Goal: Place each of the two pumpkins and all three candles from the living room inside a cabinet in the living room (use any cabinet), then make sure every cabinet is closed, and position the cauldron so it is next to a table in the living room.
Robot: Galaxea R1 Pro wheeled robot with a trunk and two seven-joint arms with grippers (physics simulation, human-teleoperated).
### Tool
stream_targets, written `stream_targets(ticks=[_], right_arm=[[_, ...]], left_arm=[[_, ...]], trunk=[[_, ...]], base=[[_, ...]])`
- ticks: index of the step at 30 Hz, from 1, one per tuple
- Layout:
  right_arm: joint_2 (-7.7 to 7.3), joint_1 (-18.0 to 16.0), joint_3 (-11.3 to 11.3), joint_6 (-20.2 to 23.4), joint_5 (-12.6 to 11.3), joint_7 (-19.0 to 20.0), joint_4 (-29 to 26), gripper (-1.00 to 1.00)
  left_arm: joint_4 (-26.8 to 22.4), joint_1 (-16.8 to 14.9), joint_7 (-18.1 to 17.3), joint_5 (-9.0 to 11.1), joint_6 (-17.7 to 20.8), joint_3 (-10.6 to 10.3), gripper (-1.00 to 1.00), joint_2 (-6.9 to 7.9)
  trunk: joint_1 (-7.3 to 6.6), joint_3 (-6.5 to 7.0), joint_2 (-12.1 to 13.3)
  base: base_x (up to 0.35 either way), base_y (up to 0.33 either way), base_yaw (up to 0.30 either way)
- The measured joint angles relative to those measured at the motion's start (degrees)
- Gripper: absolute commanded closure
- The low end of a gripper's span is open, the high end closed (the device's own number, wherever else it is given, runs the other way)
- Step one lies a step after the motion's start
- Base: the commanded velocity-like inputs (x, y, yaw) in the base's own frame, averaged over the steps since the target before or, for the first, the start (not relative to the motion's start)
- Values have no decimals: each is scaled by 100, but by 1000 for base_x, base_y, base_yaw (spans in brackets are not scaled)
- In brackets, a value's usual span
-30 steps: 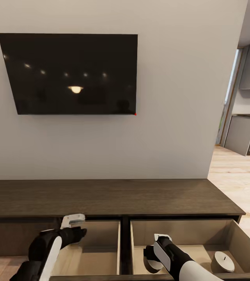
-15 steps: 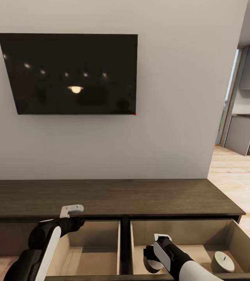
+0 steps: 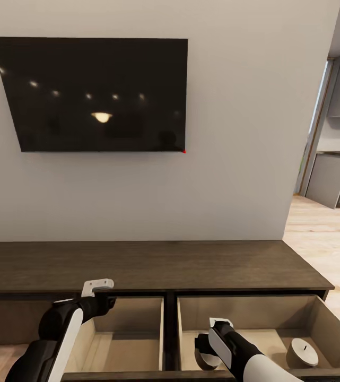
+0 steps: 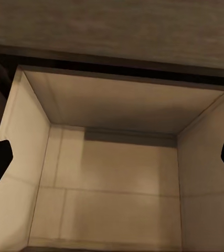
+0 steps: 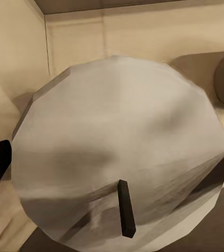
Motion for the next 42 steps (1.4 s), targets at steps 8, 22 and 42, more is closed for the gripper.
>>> stream_targets(ticks=[8, 22, 42], right_arm=[[7, -1, 1, -168, 18, 0, -2, 100], [8, -1, -2, -428, 7, 2, 0, 100], [11, -1, -2, -432, 7, 9, -3, 100]], left_arm=[[3, 0, 0, 0, 0, -2, -100, 0], [3, 0, 0, 0, 0, -2, -100, 0], [6, -1, 0, -13, 0, -2, -100, 0]], trunk=[[0, 0, -1], [0, -1, -1], [0, -1, -1]], base=[[0, 0, 0], [0, 0, 0], [0, 0, 0]])
